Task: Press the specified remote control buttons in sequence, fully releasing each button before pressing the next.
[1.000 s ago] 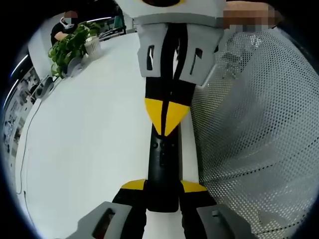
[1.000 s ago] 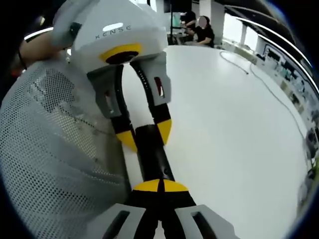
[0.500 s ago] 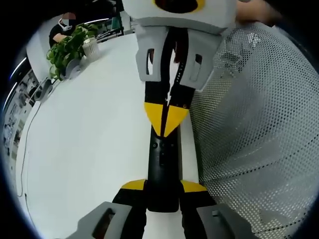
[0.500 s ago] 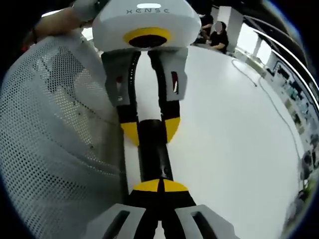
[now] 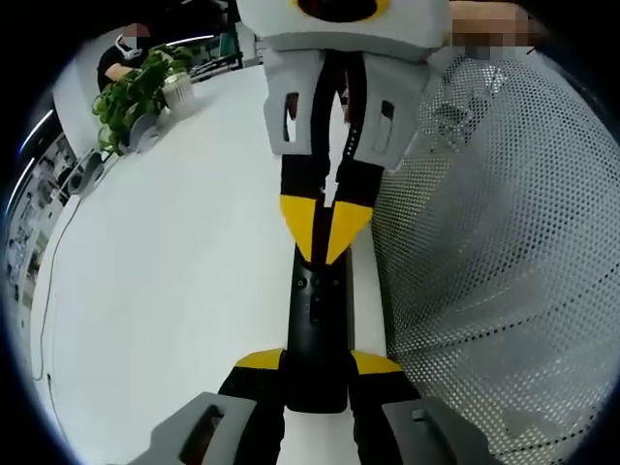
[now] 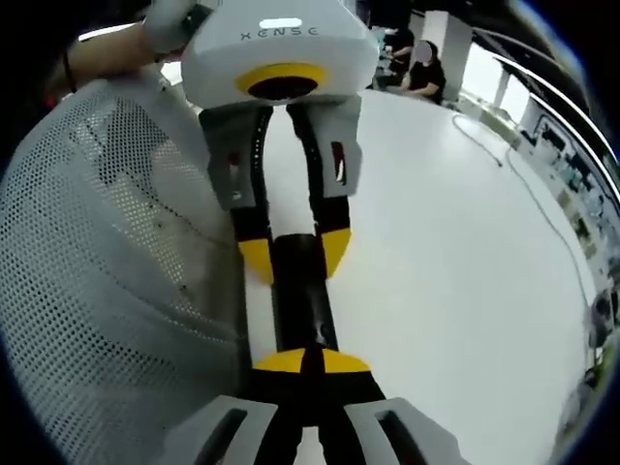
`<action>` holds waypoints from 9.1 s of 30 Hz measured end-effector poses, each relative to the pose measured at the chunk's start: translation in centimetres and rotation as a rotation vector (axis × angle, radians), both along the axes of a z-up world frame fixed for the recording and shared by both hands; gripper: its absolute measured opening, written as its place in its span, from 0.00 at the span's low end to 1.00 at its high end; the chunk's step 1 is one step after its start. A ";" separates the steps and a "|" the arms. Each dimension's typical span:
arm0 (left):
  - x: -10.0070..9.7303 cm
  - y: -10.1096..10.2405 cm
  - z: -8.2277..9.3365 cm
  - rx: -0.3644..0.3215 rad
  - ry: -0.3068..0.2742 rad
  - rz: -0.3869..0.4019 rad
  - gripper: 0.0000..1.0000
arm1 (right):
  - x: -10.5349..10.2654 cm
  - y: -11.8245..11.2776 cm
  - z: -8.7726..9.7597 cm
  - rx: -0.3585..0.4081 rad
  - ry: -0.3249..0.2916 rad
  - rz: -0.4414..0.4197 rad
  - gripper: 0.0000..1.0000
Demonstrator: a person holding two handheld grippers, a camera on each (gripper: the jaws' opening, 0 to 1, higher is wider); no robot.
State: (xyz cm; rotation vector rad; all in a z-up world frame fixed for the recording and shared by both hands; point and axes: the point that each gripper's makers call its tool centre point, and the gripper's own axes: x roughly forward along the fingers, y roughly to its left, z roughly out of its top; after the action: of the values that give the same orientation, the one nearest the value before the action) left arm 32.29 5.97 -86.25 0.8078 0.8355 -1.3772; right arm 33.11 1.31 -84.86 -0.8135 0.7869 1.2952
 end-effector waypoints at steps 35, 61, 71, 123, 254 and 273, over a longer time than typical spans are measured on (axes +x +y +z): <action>0.0 0.0 0.0 -0.002 0.009 -0.013 0.25 | -1.1 -0.4 -0.3 -0.022 0.110 0.006 0.06; 0.0 0.0 0.0 0.000 0.015 -0.008 0.25 | -1.1 -0.7 -0.4 -0.076 0.108 -0.046 0.06; 0.0 0.0 0.0 0.009 0.012 -0.023 0.25 | -0.9 -0.6 -0.6 -0.106 0.128 -0.052 0.05; 0.0 0.0 0.0 0.019 0.006 -0.017 0.25 | -1.2 -1.6 -0.3 -0.035 0.062 -0.039 0.00; 0.0 0.0 0.0 -0.014 0.015 -0.020 0.25 | -0.9 2.1 -0.5 -0.101 0.036 0.123 0.00; 0.0 0.0 0.0 -0.034 0.018 -0.008 0.25 | 0.5 2.0 -0.7 -0.078 0.223 0.012 0.00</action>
State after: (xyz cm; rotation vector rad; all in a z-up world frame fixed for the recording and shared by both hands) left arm 32.29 5.98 -86.22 0.7747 0.8213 -1.4042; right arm 33.58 3.34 -85.53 -0.7439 1.0158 1.3883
